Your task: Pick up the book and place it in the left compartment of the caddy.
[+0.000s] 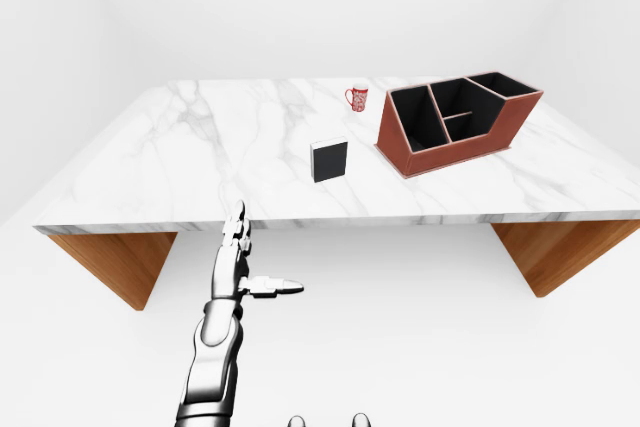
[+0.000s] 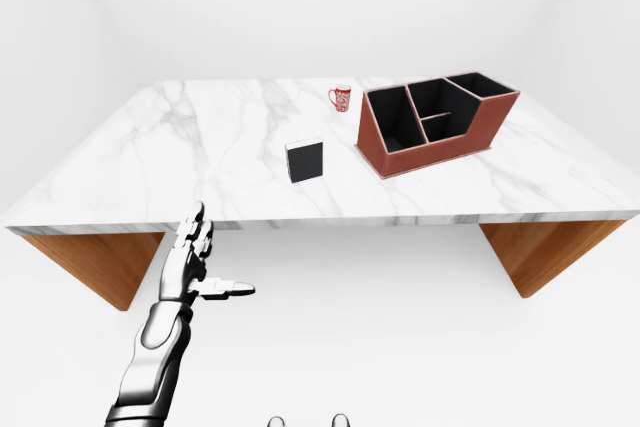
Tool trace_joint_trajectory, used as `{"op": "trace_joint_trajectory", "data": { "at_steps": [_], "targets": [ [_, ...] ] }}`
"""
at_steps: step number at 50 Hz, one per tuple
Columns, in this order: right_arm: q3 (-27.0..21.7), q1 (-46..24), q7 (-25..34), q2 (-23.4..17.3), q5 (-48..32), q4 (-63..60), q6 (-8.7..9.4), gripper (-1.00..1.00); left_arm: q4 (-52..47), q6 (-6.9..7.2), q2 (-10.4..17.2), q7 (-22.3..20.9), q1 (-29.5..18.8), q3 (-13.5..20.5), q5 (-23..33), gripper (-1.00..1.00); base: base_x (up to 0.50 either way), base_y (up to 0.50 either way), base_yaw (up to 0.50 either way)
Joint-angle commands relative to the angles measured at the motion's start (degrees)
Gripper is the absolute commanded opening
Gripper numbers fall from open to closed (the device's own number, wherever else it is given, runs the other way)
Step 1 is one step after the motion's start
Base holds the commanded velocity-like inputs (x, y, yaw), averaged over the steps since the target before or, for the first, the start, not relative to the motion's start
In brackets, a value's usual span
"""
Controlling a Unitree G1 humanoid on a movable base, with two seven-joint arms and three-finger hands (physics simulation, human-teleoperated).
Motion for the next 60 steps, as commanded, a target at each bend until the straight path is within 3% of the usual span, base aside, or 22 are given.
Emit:
{"op": "trace_joint_trajectory", "data": {
  "at_steps": [1, 60],
  "targets": [
    [0.05, -0.18, 0.00, -0.03, -0.54, 0.47, 0.00, 1.00, -0.33, 0.00, -0.04, 0.00, 0.15, -0.04, 0.06, 1.00, 0.00, 0.00, 0.00],
    [-0.14, -0.01, 0.02, -0.04, -0.07, -0.04, 0.00, 1.00, -0.07, 0.00, 0.03, -0.13, -0.15, 0.11, -0.36, 1.00, 0.00, 0.00, 0.22]
  ]
}}
